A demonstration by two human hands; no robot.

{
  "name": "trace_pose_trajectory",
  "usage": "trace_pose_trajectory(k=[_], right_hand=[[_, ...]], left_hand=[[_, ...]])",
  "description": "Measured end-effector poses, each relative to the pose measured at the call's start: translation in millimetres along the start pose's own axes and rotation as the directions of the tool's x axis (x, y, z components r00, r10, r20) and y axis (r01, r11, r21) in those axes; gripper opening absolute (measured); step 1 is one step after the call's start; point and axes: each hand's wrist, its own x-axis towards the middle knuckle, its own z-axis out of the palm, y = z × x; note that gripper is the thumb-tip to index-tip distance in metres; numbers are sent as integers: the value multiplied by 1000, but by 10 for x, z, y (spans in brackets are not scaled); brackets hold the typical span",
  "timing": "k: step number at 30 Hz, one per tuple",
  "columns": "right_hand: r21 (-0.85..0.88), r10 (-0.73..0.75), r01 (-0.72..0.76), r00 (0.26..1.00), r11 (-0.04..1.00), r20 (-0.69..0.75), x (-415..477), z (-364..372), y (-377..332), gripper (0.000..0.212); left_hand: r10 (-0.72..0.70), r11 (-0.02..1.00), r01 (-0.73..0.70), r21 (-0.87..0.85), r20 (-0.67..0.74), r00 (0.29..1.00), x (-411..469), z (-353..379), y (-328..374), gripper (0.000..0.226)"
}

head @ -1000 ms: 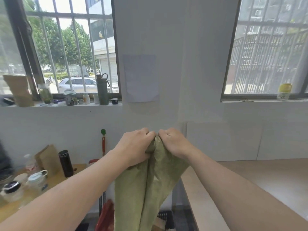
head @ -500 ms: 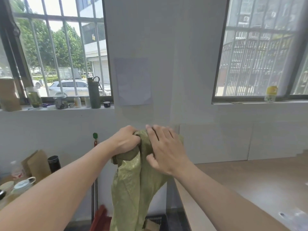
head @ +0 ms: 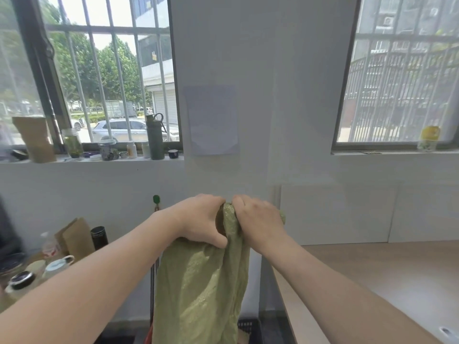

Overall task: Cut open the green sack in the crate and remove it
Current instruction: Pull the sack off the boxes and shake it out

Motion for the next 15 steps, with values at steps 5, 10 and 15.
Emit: trace_pose_trajectory(k=[5, 10, 15], right_hand=[[81, 35, -54, 975, 995, 217, 68, -57, -57, 10], [196, 74, -185, 882, 963, 466, 157, -113, -6, 19], [360, 0, -215, 859, 908, 512, 139, -132, 135, 13]], left_hand=[[12, 959, 6, 282, -62, 998, -120, 185, 182, 78], [-42, 922, 91, 377, -138, 990, -60, 361, 165, 77], [47, 953, 5, 302, -166, 985, 3, 424, 34, 40]])
